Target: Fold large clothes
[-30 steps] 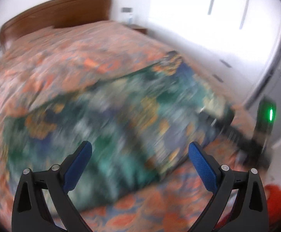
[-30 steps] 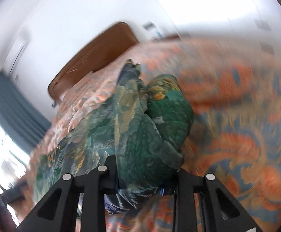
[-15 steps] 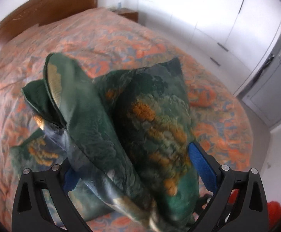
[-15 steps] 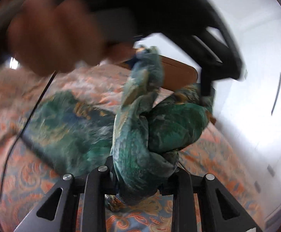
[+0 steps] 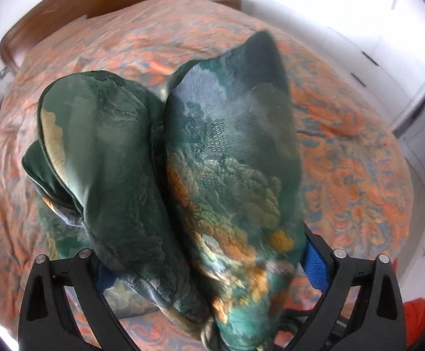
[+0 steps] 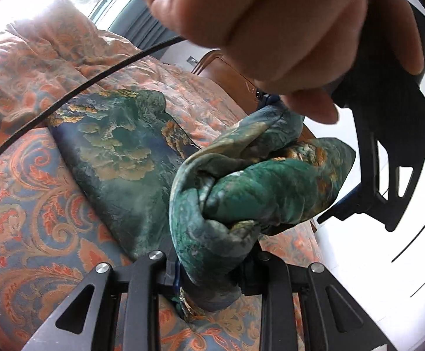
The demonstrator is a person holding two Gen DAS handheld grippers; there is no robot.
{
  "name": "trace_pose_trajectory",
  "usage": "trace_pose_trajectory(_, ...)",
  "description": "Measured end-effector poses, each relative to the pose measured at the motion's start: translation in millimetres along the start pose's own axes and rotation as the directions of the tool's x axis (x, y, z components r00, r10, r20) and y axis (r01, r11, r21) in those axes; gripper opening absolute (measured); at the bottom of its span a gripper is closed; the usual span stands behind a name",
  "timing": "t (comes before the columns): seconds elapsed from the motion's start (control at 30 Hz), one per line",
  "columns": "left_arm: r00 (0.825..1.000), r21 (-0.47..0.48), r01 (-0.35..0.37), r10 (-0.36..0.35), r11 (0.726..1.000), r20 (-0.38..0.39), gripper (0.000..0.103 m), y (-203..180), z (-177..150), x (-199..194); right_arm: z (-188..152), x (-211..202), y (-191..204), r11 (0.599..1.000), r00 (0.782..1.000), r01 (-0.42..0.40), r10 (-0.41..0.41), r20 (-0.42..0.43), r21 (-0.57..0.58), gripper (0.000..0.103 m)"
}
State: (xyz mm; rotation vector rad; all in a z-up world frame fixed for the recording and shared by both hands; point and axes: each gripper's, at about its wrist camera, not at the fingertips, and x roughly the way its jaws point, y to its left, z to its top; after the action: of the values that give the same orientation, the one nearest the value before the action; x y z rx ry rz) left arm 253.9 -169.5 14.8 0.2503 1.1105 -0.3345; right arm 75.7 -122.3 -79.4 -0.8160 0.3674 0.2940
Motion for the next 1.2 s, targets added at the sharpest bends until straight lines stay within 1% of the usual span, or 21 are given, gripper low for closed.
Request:
trace_pose_trajectory(0.03,1.0,-0.02,0.011,-0.012,1.0,-0.002,0.081,6.3,-1.6,1.8,0.7,-0.7,0.9,1.0,1.0,-0.005,0.005,0.005,-0.003,0.027)
trace_pose_trajectory(0.07,1.0,-0.039,0.026,-0.026,0.999,-0.002,0.064,11.8,-0.3,3.1,-0.6,-0.9,0.0,1.0,1.0,-0.01,0.01,0.006,-0.003,0.027)
trace_pose_trajectory(0.1,0.999,-0.059,0.038,-0.038,0.998,-0.001,0.056,17.3,-1.6,3.3,-2.9,-1.7,-0.4,1.0,1.0,-0.017,0.017,0.003,0.0,0.027)
trace_pose_trajectory(0.13,0.999,-0.083,0.054,-0.054,0.995,-0.002,0.041,25.7,-2.8,2.9,-6.0,-1.2,-2.6,1.0,1.0,-0.025,0.025,-0.003,0.007,0.027)
trace_pose_trajectory(0.17,0.997,-0.099,0.078,-0.078,0.992,0.001,0.035,34.1,-4.6,0.8,-8.1,0.1,-5.5,0.999,0.999,-0.034,0.034,-0.01,0.023,0.027)
trace_pose_trajectory(0.2,0.995,-0.107,0.105,-0.104,0.989,0.007,0.033,40.4,-6.0,-1.2,-9.6,0.6,-10.0,0.998,0.999,-0.036,0.037,-0.018,0.047,0.032)
trace_pose_trajectory(0.23,0.993,-0.108,0.118,-0.117,0.987,0.014,0.031,47.1,-7.8,-4.5,-11.7,-2.8,-17.4,0.996,0.999,-0.047,0.049,-0.021,0.08,0.041)
trace_pose_trajectory(0.27,0.993,-0.101,0.118,-0.116,0.988,0.023,0.03,51.5,-8.7,-7.6,-11.3,-4.9,-22.6,0.991,0.997,-0.07,0.072,-0.015,0.115,0.045)
trace_pose_trajectory(0.3,0.993,-0.095,0.117,-0.115,0.989,0.034,0.03,57.5,-10.0,-11.9,-10.8,-7.8,-28.4,0.982,0.994,-0.107,0.109,-0.002,0.156,0.055)
trace_pose_trajectory(0.33,0.992,-0.094,0.119,-0.115,0.988,0.045,0.03,65.9,-11.2,-17.0,-12.0,-16.4,-39.6,0.958,0.984,-0.178,0.176,0.032,0.225,0.06)
trace_pose_trajectory(0.43,0.992,-0.103,0.114,-0.108,0.988,0.066,0.03,90.1,-12.0,-25.8,-20.9,-32.6,-64.4,0.872,0.951,-0.309,0.294,0.1,0.38,0.06)
trace_pose_trajectory(0.47,0.992,-0.108,0.106,-0.098,0.989,0.074,0.03,100.9,-13.3,-28.9,-24.2,-35.0,-69.5,0.849,0.943,-0.33,0.312,0.112,0.412,0.06)
trace_pose_trajectory(0.53,0.993,-0.121,0.085,-0.074,0.989,0.087,0.03,122.1,-18.6,-31.5,-34.5,-40.3,-82.1,0.808,0.937,-0.345,0.326,0.125,0.478,0.06)
trace_pose_trajectory(0.67,0.997,-0.166,0.029,-0.015,0.986,0.08,0.03,165.4,-29.4,-19.0,-49.9,-32.0,-98.7,0.774,0.947,-0.31,0.303,0.106,0.552,0.06)
trace_pose_trajectory(0.77,0.998,-0.244,0.006,0.01,0.97,0.063,0.03,202.5,-45.5,-5.3,-55.9,-11.0,-109.8,0.736,0.946,-0.294,0.315,0.076,0.61,0.059)
trace_pose_trajectory(0.8,0.998,-0.271,-0.004,0.02,0.962,0.055,0.03,214.9,-51.8,1.1,-56.7,-5.9,-113.4,0.724,0.945,-0.292,0.318,0.073,0.625,0.057)
trace_pose_trajectory(0.83,0.999,-0.291,-0.01,0.025,0.957,0.048,0.03,222.6,-56.4,5.8,-55.2,2.7,-117.1,0.71,0.942,-0.294,0.329,0.067,0.64,0.051)
trace_pose_trajectory(0.93,0.999,-0.359,-0.018,0.027,0.933,0.022,0.031,251.0,-76.7,22.8,-44.0,18.9,-123.8,0.697,0.935,-0.298,0.35,0.053,0.652,0.042)
trace_pose_trajectory(1.0,1.0,-0.392,0.008,0.002,0.92,0.025,0.031,260.5,-87.6,33.1,-31.3,31.6,-126.4,0.677,0.922,-0.324,0.383,0.06,0.661,0.038)
trace_pose_trajectory(1.07,0.999,-0.404,0.025,-0.011,0.914,0.038,0.032,262.8,-95.8,37.5,-8.3,46.4,-123.4,0.658,0.904,-0.367,0.42,0.084,0.658,0.038)
trace_pose_trajectory(1.2,0.998,-0.404,0.029,-0.007,0.914,0.055,0.033,261.6,-105.1,46.4,38.7,76.8,-99.2,0.653,0.857,-0.463,0.504,0.113,0.599,0.038)
